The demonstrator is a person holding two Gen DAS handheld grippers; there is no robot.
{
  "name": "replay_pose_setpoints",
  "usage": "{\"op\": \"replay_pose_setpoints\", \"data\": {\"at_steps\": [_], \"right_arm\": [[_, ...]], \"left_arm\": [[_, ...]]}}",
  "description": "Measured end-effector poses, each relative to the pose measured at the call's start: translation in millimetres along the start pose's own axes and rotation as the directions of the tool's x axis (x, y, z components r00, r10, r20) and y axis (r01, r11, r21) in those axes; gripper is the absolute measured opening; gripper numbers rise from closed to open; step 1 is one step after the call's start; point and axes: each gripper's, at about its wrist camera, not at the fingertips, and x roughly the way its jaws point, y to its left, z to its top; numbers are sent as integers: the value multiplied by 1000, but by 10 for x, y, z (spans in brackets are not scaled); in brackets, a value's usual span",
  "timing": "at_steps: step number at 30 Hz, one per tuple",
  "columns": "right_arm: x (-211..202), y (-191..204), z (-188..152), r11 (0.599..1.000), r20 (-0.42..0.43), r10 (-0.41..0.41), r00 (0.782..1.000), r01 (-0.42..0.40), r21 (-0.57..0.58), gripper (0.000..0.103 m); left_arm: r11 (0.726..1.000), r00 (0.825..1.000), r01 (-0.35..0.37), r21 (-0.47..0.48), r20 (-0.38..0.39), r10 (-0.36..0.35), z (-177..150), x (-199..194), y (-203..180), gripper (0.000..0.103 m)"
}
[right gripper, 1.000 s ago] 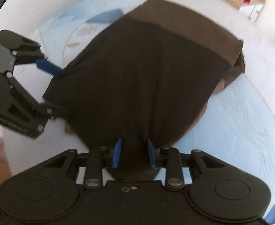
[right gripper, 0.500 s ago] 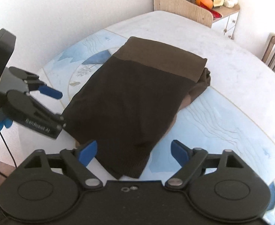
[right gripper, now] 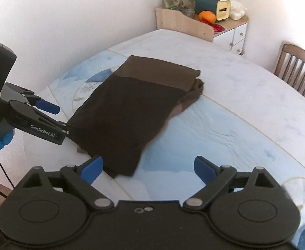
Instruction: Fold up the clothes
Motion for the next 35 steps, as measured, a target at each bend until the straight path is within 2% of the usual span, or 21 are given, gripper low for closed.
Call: {"op": "replay_pose_setpoints", "data": {"at_steps": [11, 21, 35], "right_arm": [[-507, -528, -336, 993, 56, -80, 995, 74, 95, 103], [-805, -1043, -722, 970, 42, -152, 988, 141, 197, 103], [-927, -1320, -1051, 944, 1, -212, 977, 205, 258, 103]], "left_arm": [[997, 997, -68, -46, 40, 70, -72, -299, -434, 83], [996, 997, -63, -64, 44, 66, -155, -396, -621, 83], [994, 994, -88, -66, 52, 91, -150, -454, -647, 83]]}}
